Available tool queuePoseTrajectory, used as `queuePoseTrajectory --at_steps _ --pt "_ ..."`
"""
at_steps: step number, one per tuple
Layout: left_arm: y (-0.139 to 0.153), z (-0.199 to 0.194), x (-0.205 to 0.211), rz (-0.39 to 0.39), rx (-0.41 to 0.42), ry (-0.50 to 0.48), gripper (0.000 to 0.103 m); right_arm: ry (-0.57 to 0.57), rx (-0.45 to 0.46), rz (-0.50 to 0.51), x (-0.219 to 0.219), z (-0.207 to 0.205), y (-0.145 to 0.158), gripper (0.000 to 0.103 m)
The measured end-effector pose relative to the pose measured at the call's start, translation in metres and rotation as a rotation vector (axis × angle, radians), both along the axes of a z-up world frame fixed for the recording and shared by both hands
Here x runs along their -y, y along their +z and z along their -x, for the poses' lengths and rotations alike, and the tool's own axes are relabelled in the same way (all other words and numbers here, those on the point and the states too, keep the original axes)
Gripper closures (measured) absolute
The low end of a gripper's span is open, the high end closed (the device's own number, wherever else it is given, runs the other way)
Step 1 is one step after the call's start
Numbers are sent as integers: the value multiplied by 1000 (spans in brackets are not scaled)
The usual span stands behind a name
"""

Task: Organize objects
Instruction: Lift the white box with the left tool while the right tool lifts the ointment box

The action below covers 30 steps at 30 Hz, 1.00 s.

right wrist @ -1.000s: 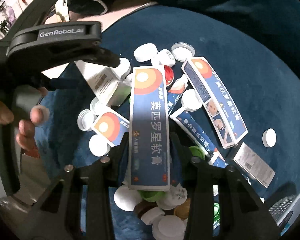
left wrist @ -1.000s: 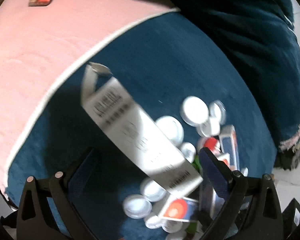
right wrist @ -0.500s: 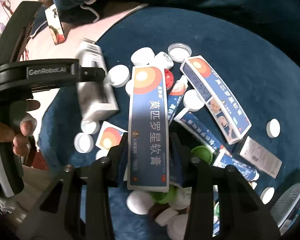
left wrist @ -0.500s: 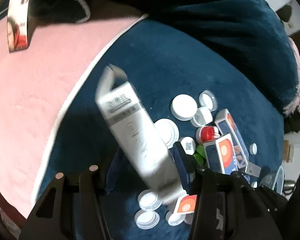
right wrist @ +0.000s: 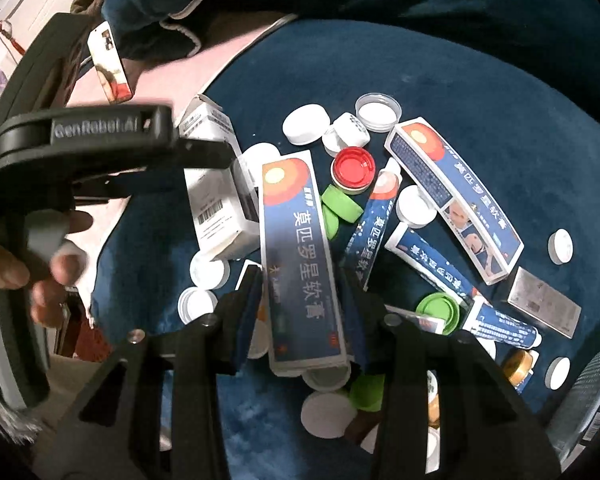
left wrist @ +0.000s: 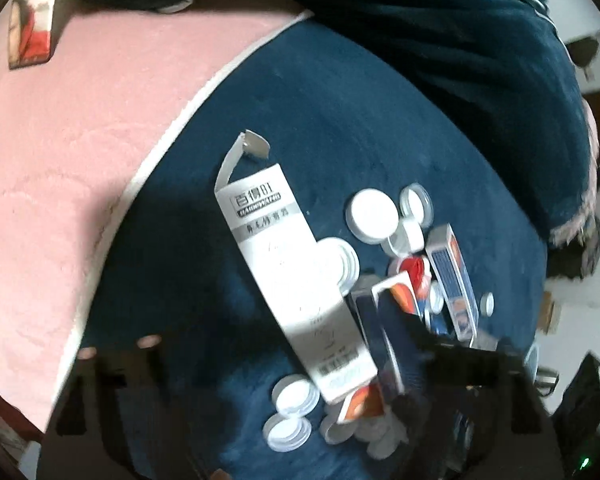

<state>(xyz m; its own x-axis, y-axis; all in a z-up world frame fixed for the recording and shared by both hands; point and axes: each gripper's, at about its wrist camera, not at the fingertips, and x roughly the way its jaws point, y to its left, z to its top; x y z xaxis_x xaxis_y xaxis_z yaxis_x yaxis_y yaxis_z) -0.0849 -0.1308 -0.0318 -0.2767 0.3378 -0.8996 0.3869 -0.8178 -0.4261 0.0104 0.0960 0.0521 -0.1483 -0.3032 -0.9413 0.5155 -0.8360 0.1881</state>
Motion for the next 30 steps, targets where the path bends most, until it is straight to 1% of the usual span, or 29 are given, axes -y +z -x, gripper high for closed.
queuePoseTrajectory --at_steps 4,5,6,7,8,9,11,13,16,18,21,22,24,26,28,30 --pt "-14 10 -11 29 16 24 18 -8 2 -9 2 1 -6 61" --pt "-17 9 -10 32 20 28 27 -13 4 -14 3 2 -8 60" --pt "-20 9 -11 34 25 29 35 -18 4 -22 3 3 -10 60" --pt "-21 8 -12 40 28 25 46 -26 6 -34 5 5 -13 60" --pt "-19 7 -11 32 21 16 55 -30 11 -40 6 7 -16 60" --pt "-17 9 -14 23 18 -2 55 -31 15 -43 8 8 -17 60" --pt "-10 12 -19 41 1 -40 60 -17 12 -17 12 10 -17 61" --pt "-4 12 -22 65 -1 -82 61 -5 -8 -33 16 10 -15 62" --pt "4 10 -25 94 17 -161 61 6 -30 -27 17 7 -8 63" --pt "12 6 -26 113 20 -201 61 -4 -25 -25 14 6 -5 63" --pt "20 1 -38 178 39 -304 61 -33 -9 -43 12 0 -3 62" --pt "21 -1 -39 188 44 -319 61 -29 8 -45 13 -1 -5 62" --pt "13 -2 -39 187 63 -306 62 -25 42 -48 15 -2 -11 61" --pt "-1 1 -39 185 94 -269 62 -26 34 -54 19 -3 -14 61" --pt "-16 3 -35 165 120 -225 62 -20 14 -76 23 -1 -15 61" --pt "-24 0 -31 140 115 -191 62 -42 3 -87 25 1 -16 61"
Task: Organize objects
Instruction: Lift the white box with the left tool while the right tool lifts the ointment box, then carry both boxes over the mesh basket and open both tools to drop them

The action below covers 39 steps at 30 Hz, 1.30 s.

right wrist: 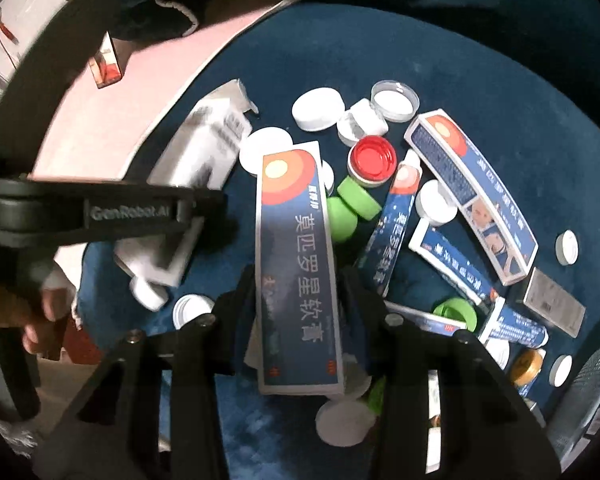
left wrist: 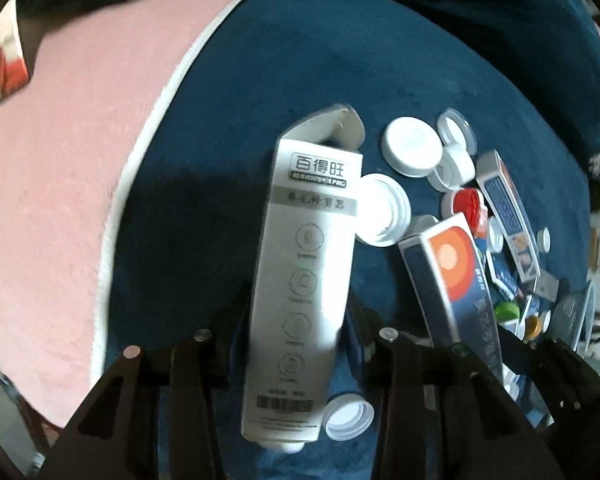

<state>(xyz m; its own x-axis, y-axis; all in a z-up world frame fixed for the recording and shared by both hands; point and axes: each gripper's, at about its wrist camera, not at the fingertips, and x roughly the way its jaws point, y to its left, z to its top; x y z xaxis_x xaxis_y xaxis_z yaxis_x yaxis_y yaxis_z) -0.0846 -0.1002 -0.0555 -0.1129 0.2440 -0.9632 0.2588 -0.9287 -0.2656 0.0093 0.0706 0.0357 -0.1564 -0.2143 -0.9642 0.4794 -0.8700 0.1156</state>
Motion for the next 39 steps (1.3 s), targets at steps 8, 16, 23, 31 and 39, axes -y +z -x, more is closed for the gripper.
queuePoseTrajectory --at_steps 8,16,23,31,39 --pt "13 -5 3 -25 -59 8 63 -56 32 53 2 15 -10 62" --pt "54 -17 -13 40 -167 -59 63 -114 -24 94 -12 14 12 65" --pt "93 -33 -24 60 -246 -129 63 -205 -27 129 -32 2 29 65" --pt "120 -54 -56 27 -296 -196 63 -346 -29 223 -71 -21 57 65" --pt "148 -68 -115 -130 -338 -297 63 -500 -85 274 -136 -48 95 65"
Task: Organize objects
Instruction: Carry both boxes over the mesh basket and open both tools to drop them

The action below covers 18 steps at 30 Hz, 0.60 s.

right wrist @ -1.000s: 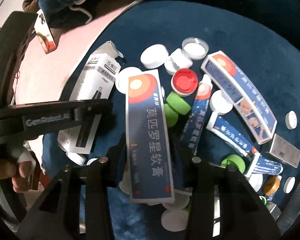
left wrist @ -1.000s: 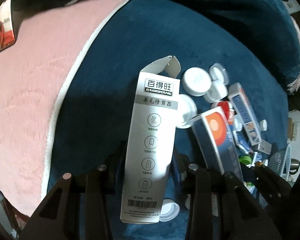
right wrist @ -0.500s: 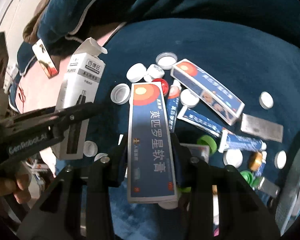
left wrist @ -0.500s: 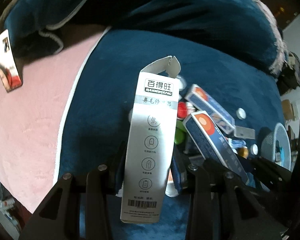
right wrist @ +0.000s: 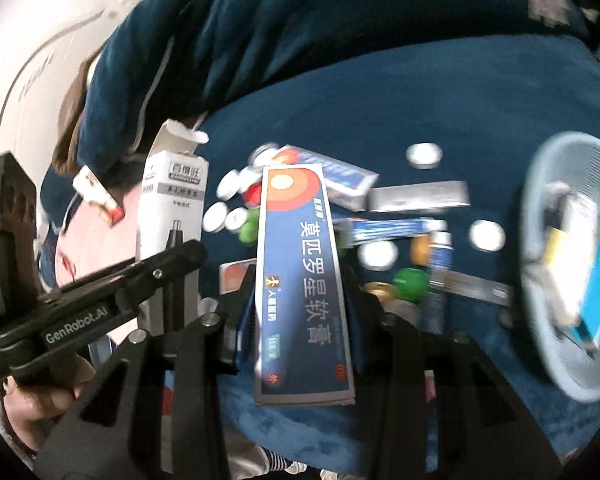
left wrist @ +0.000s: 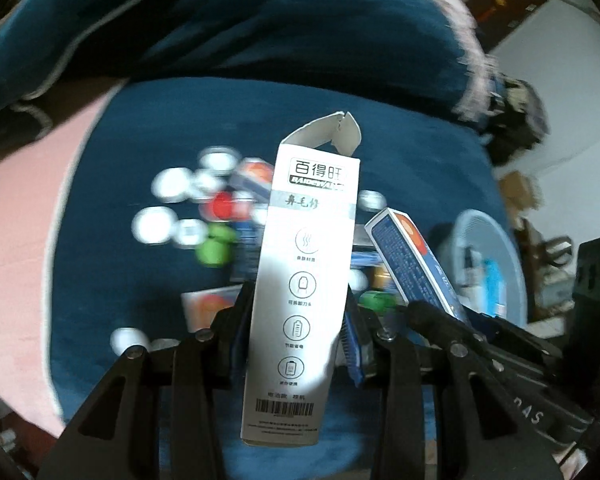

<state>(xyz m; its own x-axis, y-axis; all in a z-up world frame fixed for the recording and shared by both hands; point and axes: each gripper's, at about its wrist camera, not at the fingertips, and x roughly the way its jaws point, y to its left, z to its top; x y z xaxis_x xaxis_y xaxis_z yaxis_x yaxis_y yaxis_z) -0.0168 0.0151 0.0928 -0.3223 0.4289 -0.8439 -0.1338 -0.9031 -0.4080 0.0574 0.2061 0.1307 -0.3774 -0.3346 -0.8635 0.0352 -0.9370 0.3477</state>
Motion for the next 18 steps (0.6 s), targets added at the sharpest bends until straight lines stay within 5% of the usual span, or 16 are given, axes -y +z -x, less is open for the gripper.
queuePoseTrajectory --at_steps 9,18 --pt "31 -18 -128 -70 -68 -278 63 -455 -89 65 -141 -53 17 65" --pt "23 -28 -254 -63 -64 -514 63 -794 -86 -78 -229 -97 8 65"
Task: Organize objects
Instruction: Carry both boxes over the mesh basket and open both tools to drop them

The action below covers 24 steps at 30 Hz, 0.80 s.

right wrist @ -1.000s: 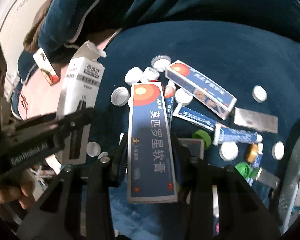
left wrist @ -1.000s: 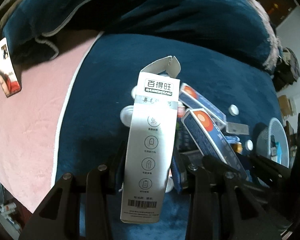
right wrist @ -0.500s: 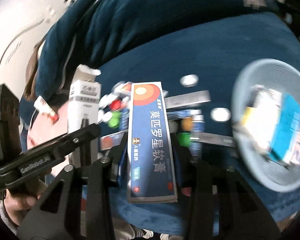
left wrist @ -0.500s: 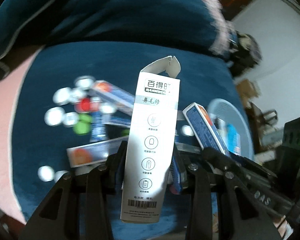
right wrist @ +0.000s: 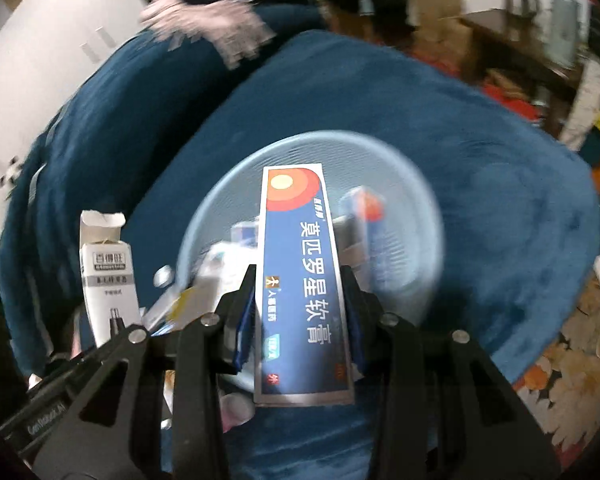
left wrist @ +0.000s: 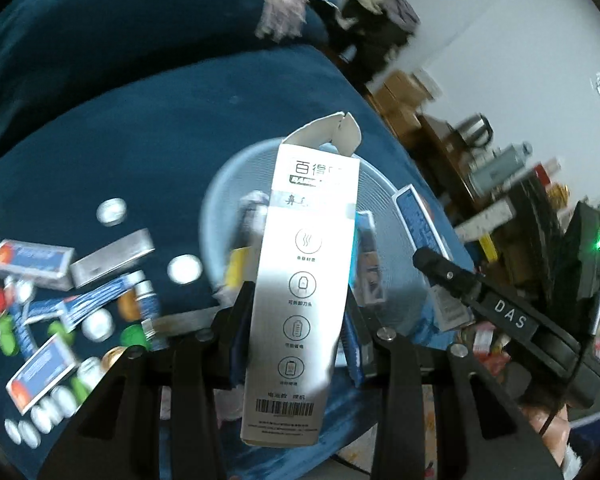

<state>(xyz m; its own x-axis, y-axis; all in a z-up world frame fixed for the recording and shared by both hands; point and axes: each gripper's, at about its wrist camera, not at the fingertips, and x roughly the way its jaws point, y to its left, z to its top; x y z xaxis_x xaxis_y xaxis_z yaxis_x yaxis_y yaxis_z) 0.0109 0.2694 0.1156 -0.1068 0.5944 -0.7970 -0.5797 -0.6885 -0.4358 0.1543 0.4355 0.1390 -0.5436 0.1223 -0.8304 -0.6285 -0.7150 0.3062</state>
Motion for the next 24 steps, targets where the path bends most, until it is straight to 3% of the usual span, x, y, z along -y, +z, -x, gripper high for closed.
queuePoseTrajectory --at_steps 3,4,5,6,7,8,9,12,17,24 --pt "-6 2 -30 -10 -13 -46 62 -41 -29 34 -13 -2 -3 62" --pt "-9 4 -36 -6 -15 -54 57 -44 -39 67 -18 1 -7 61" --pt "-11 5 -41 8 -17 -55 37 -47 -44 100 -22 2 -10 57" --pt "-12 5 -43 10 -22 -51 23 -57 -45 121 -26 3 -12 43" --pt "-10 5 -40 -2 -29 -41 11 -79 -34 126 -27 2 -13 35" --pt "-8 5 -35 -15 -34 -30 5 -100 -25 121 -30 1 -12 24" --pt "-6 6 -28 -16 -41 -11 5 -114 -20 119 -30 -1 -10 17" --pt "-3 7 -9 23 -70 36 4 -97 -1 89 -24 0 -6 8" --pt "-5 2 32 92 -126 118 1 -21 52 44 -4 5 -5 2" --pt "-24 0 97 118 -96 225 1 86 58 7 31 15 1 0"
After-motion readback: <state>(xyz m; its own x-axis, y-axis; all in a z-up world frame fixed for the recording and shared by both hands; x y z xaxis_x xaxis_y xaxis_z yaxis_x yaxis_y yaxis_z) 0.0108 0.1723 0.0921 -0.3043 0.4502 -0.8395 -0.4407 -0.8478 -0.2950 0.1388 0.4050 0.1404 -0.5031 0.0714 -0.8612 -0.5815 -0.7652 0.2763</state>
